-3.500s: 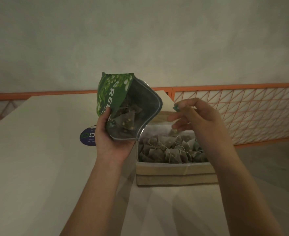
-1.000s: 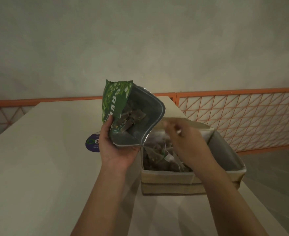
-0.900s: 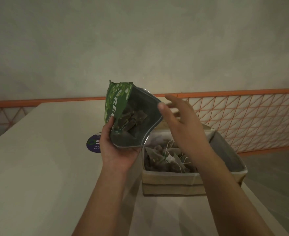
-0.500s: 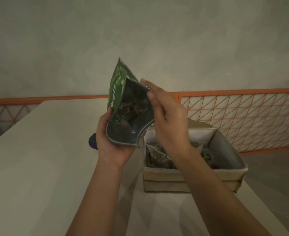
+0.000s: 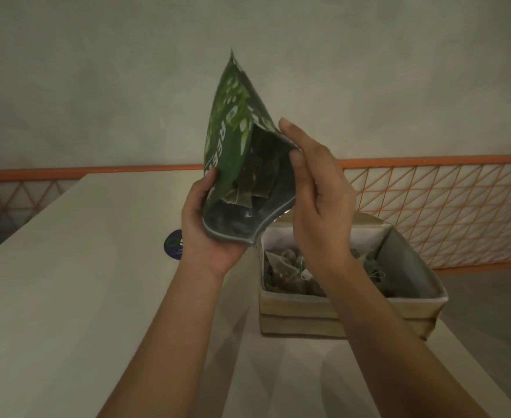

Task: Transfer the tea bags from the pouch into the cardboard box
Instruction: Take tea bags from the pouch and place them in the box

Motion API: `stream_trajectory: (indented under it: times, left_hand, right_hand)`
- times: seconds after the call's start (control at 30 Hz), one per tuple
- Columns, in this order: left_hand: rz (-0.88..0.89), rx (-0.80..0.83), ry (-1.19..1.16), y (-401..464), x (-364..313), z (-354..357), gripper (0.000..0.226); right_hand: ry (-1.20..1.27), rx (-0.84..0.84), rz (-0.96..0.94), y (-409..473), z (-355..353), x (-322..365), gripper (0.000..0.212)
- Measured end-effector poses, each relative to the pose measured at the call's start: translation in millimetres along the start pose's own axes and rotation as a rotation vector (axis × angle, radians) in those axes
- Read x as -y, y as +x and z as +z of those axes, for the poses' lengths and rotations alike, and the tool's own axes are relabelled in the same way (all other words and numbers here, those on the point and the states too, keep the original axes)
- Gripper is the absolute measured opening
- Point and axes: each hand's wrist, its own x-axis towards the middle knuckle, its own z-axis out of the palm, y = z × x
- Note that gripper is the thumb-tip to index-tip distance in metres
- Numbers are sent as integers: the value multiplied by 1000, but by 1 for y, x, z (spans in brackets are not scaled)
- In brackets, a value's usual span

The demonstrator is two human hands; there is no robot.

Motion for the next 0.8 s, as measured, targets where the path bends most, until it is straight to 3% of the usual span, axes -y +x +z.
stream_trajectory:
  times: [0.17, 0.33, 0.43, 0.5, 0.57, 0.67, 0.8]
  left_hand:
    - [-81, -29, -1, 2, 3, -2, 63]
    - [-84, -71, -61, -2, 7, -2, 67]
    - [-62, -114, -45, -5, 8, 0, 61]
    - [-46, -163, -40, -7, 8, -2, 64]
    - [-61, -205, -27, -6, 9, -6, 67]
    - [-76, -227, -21, -6, 13, -9, 63]
    - [-53, -236, -32, -7, 16, -8, 67]
  right_hand:
    - [-47, 41, 144, -4, 1, -10, 32]
    - [-152, 84, 132, -7, -4, -12, 34]
    - [-54, 119, 178, -14, -6, -7, 43]
    - [-52, 141, 178, -20, -7, -6, 38]
    - [-226, 208, 160, -25, -5, -6, 29]
    - [-481, 324, 128, -30, 0, -7, 35]
    - [-579, 364, 88, -32, 0, -6, 28]
